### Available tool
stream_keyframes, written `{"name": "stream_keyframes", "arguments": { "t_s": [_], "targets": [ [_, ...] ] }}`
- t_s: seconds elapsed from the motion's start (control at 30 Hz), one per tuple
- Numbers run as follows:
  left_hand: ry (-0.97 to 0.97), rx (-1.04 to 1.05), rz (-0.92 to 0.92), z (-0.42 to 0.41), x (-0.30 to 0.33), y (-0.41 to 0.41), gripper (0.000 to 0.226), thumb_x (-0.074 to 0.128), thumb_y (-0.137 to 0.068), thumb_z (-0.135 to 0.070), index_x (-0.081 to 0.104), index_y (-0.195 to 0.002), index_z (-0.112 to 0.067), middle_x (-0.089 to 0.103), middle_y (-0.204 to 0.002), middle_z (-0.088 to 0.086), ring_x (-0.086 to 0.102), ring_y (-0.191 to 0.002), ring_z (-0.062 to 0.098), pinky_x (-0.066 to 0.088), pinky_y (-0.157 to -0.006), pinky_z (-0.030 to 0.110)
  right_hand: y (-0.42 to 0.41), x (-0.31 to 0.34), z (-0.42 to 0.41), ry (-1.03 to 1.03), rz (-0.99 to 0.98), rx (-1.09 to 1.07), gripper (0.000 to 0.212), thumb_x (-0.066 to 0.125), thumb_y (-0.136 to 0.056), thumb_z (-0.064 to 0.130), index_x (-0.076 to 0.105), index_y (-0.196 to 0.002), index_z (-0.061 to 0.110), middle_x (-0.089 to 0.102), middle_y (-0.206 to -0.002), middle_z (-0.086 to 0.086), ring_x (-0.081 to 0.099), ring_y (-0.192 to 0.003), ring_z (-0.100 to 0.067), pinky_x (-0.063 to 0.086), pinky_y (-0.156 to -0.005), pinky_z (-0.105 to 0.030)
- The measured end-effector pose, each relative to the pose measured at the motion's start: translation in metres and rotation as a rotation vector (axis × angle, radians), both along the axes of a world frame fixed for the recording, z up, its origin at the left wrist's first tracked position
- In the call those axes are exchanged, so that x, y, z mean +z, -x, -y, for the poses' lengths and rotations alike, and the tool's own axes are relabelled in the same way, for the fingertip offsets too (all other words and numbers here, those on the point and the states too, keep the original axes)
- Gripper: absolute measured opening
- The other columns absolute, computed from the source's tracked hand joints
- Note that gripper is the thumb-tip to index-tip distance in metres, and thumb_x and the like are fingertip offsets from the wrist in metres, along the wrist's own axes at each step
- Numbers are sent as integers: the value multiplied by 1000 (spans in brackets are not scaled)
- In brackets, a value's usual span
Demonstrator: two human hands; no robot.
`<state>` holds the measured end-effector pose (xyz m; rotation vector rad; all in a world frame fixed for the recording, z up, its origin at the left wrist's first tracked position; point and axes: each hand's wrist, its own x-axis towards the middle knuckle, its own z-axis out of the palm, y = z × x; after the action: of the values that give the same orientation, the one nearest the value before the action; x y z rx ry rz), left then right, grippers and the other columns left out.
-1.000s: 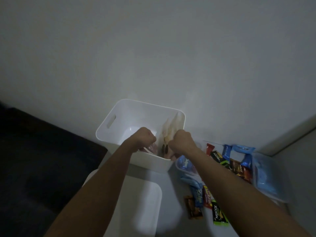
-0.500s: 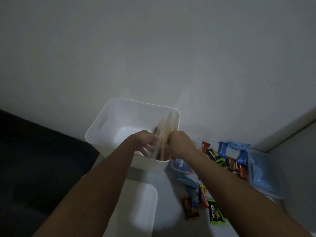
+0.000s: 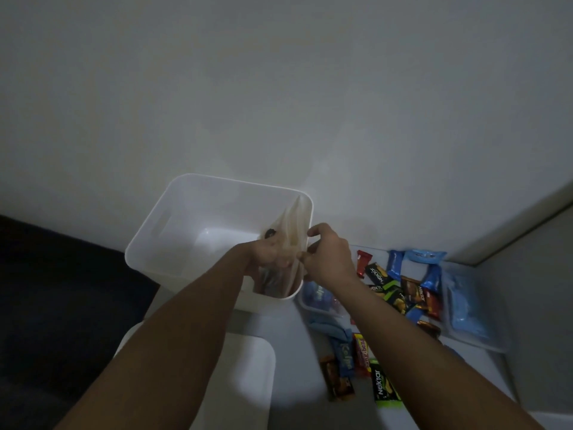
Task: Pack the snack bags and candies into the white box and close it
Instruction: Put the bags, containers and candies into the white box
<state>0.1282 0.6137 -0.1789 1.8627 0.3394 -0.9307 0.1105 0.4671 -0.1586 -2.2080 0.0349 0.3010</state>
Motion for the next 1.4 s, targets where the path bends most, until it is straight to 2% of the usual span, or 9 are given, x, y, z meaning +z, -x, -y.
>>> {"name": "stream_keyframes", "arguments": {
  "t_s": [0.23, 0.4, 0.57, 0.67, 0.87, 0.93, 1.07, 1.2, 1.4],
  "targets": [
    [-43, 23, 1, -9, -5, -4, 91, 66, -86, -10, 6, -150, -33, 25, -151, 13, 29, -134, 48, 47, -82, 70, -3, 0, 9, -80, -76, 19, 47, 76, -80, 14, 48, -117, 18, 69, -91, -8, 71, -66, -24, 61, -62, -44],
    [-226, -26, 96, -10, 12, 1, 73, 67, -83, -12, 30, -146, -24, 36, -146, 14, 39, -128, 43, 52, -84, 62, 0, 4, 19, -146, -145, 20, 41, 75, -83, 19, 51, -115, 14, 69, -90, -9, 72, -69, -23, 62, -59, -38],
    [-337, 97, 443, 4, 31, 11, 64, 72, -81, -13, 45, -139, -7, 51, -137, 16, 58, -109, 29, 51, -88, 33, 6, -3, 55, -164, -184, -41, 30, 70, -87, 22, 54, -109, 9, 68, -88, -11, 70, -68, -21, 57, -52, -30],
    [-371, 187, 665, 29, 40, 20, 70, 73, -80, -22, 42, -142, -10, 51, -140, 12, 53, -124, 29, 44, -104, 38, 9, -14, 89, -162, -231, -127, 26, 73, -84, 19, 57, -101, 8, 68, -89, -14, 71, -71, -27, 59, -58, -37],
    [-394, 145, 1064, 109, 47, 42, 44, 63, -86, -24, 55, -129, -17, 64, -117, 0, 58, -105, 19, 50, -93, 36, 18, -34, 175, -12, -203, -327, 15, 70, -83, 15, 65, -83, 2, 66, -75, -15, 67, -63, -27, 57, -53, -36],
    [-329, 31, 1005, 137, 41, 42, 42, 63, -86, -23, 57, -127, -16, 66, -113, 0, 60, -100, 19, 50, -91, 35, 21, -39, 208, 63, -179, -388, 20, 71, -79, 13, 66, -84, -6, 64, -69, -15, 66, -66, -33, 58, -63, -48],
    [-230, -167, 780, 195, 18, 41, 43, 64, -84, -18, 58, -127, -16, 68, -111, 5, 64, -98, 24, 52, -90, 37, 31, -42, 263, 194, -190, -435, 17, 67, -85, 17, 66, -74, 4, 63, -77, -17, 60, -70, -27, 51, -67, -40],
    [-202, -363, 661, 252, -12, 40, 62, 64, -84, -15, 43, -142, -19, 68, -110, 11, 63, -104, 26, 51, -92, 38, 41, -45, 305, 405, -232, -349, 36, 60, -92, 20, 60, -122, 1, 63, -122, -21, 60, -114, -34, 46, -90, -34],
    [-93, -514, 561, 313, -51, 37, 62, 67, -86, -20, 37, -141, -27, 60, -130, 4, 58, -118, 22, 47, -101, 42, 55, -77, 334, 407, -222, -309, 67, 62, -85, 19, 33, -144, 24, 57, -131, -14, 58, -117, -31, 47, -94, -36]
  ]
}}
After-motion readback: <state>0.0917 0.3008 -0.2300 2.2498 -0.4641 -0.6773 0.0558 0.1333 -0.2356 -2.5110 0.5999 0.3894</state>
